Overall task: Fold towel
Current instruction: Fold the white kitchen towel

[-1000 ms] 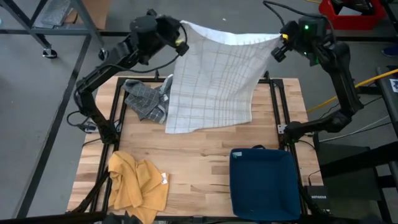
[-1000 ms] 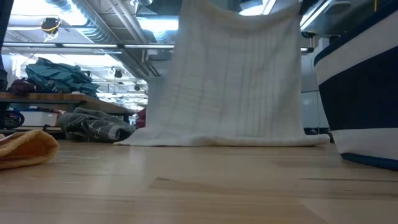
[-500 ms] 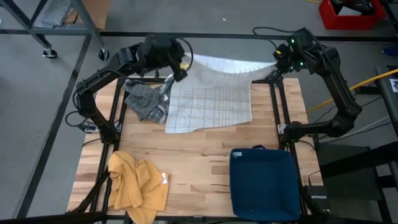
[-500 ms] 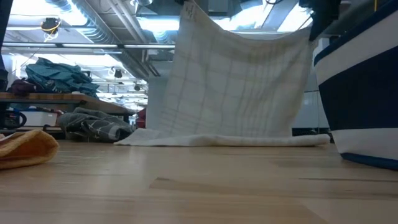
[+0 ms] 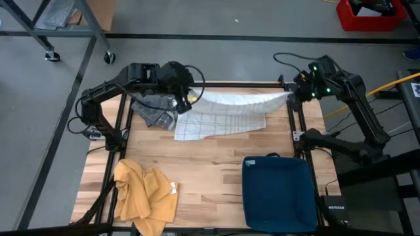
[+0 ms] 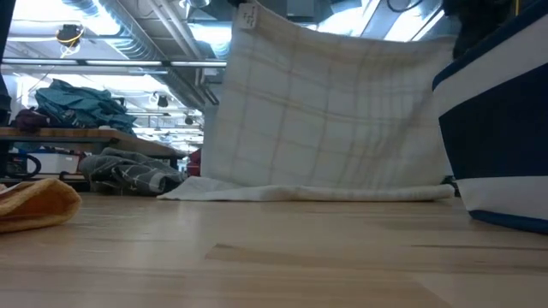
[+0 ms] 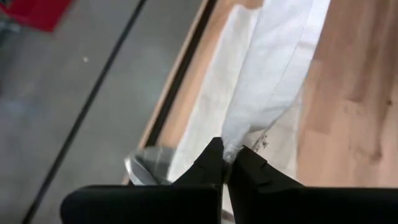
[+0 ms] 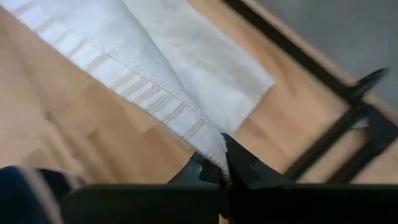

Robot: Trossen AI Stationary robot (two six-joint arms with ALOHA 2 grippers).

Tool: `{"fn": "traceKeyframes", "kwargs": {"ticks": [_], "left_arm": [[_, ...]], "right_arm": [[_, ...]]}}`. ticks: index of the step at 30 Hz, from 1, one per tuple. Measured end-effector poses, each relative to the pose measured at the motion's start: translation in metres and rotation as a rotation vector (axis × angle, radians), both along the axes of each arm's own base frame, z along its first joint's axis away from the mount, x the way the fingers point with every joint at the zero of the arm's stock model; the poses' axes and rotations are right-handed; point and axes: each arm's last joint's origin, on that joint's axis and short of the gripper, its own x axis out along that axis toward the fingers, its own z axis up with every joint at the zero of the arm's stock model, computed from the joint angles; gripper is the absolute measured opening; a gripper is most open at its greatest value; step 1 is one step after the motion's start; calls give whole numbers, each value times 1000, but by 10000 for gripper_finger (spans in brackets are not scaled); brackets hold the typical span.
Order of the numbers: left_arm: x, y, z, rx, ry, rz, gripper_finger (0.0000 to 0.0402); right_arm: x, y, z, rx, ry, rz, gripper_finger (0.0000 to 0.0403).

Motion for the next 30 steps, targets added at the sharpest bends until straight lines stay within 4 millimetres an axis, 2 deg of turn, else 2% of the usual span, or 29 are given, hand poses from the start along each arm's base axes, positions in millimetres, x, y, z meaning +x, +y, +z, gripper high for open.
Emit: {"fn": "traceKeyframes", "kwargs": {"ticks": [8, 16, 24, 30], "left_arm": [[0, -32, -4, -86, 5, -3, 0], [1, -69, -9, -130, 24, -34, 0], [0, -92, -15, -121, 33, -29, 0], [3, -101, -35, -134, 98, -8, 0]], "right_arm": [[-15, 30, -24, 113, -109, -25, 1], [-29, 57, -27, 125, -185, -44, 1], [-34, 66, -26, 125, -231, -54, 1], [-34, 66, -26, 140, -239, -67, 1]]}}
